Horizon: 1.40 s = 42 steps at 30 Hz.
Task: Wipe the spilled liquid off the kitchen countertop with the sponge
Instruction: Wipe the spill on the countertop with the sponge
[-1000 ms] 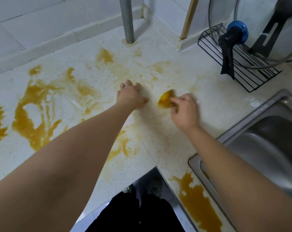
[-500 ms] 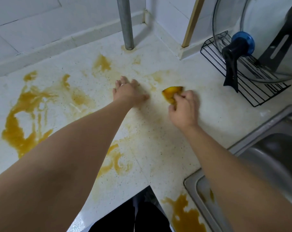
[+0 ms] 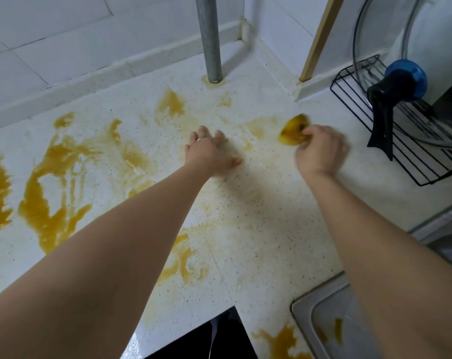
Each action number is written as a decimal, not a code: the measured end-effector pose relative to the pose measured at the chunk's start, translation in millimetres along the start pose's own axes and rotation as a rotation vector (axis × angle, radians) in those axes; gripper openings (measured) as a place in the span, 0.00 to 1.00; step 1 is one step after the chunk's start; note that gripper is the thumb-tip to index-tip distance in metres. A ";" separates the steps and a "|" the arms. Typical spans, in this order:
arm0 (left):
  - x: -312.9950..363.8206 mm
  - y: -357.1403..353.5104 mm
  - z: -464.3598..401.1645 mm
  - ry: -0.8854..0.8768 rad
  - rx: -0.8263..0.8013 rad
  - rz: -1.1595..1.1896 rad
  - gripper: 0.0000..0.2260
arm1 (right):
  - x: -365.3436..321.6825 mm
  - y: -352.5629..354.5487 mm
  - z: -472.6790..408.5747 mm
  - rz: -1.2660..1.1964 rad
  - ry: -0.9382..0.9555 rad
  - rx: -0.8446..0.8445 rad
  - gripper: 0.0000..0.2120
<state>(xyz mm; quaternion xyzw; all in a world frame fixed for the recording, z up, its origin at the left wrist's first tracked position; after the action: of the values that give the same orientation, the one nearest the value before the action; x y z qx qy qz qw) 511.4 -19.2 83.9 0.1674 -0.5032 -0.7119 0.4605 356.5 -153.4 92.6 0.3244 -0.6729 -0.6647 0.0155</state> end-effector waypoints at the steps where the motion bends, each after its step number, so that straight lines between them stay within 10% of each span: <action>1: -0.2 0.2 0.3 0.000 0.008 -0.006 0.35 | 3.0 -0.1 -5.0 0.005 -0.057 0.039 0.13; 5: 0.9 -0.5 0.2 0.001 0.004 0.005 0.36 | -21.0 -22.4 8.6 -0.075 0.271 -0.130 0.14; 11: -6.6 0.0 1.0 -0.052 -0.007 -0.024 0.32 | -19.4 -18.6 15.3 -0.137 0.100 -0.075 0.11; 19: -51.7 -2.5 13.4 0.025 0.049 -0.038 0.28 | -88.1 -33.5 109.2 -0.288 0.568 -0.346 0.05; 24: -57.1 -1.3 28.2 0.009 0.036 0.007 0.28 | -47.7 -16.9 76.3 -0.084 0.108 -0.095 0.14; 30: -55.4 -1.5 24.3 -0.001 0.024 -0.019 0.29 | -84.1 -27.6 128.2 -0.153 0.473 -0.345 0.17; 35: -58.4 -1.7 23.0 -0.029 0.020 -0.017 0.29 | -42.2 -3.6 104.3 0.058 0.029 -0.148 0.18; 42: -57.9 -2.5 23.0 -0.028 0.016 -0.017 0.30 | -64.4 -15.0 136.4 0.088 0.379 -0.239 0.17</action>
<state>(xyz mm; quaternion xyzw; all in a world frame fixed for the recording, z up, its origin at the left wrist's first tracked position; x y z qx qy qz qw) 524.2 41.6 78.7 0.1653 -0.5137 -0.7141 0.4459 351.9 -1.9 89.6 0.4096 -0.5880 -0.6655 0.2089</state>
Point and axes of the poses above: each hand's wrist, its own z-axis away from the middle knuckle, its own y-axis out of the back of the hand, x = y × z, the point moved 2 cm from there along -z, towards the middle knuckle, and after that the axes turned 5 degrees about y, right-handed, at the moved point
